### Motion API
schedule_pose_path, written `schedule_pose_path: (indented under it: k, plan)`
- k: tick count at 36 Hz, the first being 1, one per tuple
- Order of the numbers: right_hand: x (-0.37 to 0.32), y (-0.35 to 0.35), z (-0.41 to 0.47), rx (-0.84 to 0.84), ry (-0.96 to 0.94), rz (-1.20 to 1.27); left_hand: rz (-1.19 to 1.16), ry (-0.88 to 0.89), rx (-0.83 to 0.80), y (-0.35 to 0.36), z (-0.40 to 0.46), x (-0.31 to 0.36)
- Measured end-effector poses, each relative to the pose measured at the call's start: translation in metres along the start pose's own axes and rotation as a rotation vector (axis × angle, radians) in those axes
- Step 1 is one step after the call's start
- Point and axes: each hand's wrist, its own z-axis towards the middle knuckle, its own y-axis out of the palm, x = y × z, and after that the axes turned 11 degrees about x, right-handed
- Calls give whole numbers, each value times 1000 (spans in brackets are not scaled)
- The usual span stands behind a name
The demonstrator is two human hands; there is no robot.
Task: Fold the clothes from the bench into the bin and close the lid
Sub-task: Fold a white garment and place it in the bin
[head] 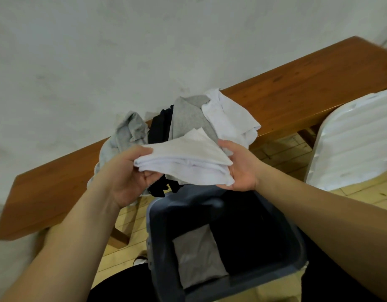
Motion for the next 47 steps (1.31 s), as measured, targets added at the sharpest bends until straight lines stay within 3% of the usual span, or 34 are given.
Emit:
schedule_pose_path:
  k: [3,6,10,17,30,33,40,44,47]
  plan:
    - [5,-2,-3,-34,9,-88,-30,0,17,-14,-4,-12]
    - [15,-9,-6,43,5,-173,-51,-33,6,-26,-9,-23]
    - [24,-19,-20,220,-6,-387,-93,-117,42,-37,-15,-51]
    - [46,-55,-33,464,128,-479,-85,-294,93,-41,-5,-124]
    - [78,-143,24,869,329,-873,55,-645,143,-9,80,-251]
    - [74,-156,42,945,207,-1026,62,-650,178,-4,103,-276]
    - [74,-183,84,997,-8,-1163,-24,-459,137,-10,146,-318]
    - [93,-212,108,1027,38,-1149,-10,-542,89,-20,157,-357]
    - [114,-237,123,1057,158,-1206,168,-637,104,-24,158,-389]
